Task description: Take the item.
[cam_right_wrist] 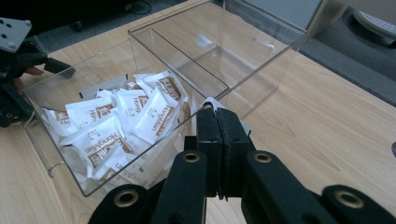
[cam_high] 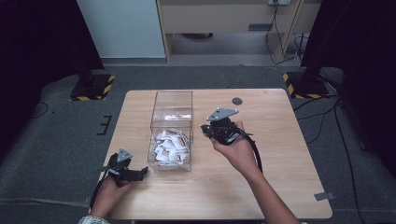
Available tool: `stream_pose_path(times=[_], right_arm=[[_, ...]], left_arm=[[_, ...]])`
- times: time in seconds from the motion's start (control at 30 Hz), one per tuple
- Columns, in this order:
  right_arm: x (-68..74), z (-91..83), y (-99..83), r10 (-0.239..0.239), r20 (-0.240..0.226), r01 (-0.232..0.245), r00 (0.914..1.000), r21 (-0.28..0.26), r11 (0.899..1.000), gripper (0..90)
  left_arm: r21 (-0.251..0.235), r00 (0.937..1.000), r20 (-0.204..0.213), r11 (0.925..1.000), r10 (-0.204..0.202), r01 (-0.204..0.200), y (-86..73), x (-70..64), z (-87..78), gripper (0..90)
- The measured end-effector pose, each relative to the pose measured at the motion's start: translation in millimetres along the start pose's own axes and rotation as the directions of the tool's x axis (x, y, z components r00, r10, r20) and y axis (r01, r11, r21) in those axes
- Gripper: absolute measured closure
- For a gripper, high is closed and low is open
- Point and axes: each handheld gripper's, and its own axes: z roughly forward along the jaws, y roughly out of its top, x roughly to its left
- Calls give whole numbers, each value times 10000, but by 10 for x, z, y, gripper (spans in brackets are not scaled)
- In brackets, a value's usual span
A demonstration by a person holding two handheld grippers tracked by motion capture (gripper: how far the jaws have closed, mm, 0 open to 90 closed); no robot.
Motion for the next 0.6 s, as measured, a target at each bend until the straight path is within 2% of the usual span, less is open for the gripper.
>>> stream_pose_path(times=[0.43,0.6], right_arm=[[-181,-41,-96,13,530,-31,9986,331,9994,887],[-271,-58,-147,205,704,-228,9973,317,9992,888]], left_arm=[[4,10000,-4,10000,3,-3,0,0,0,0],[5,10000,-4,10000,4,-4,0,0,0,0]])
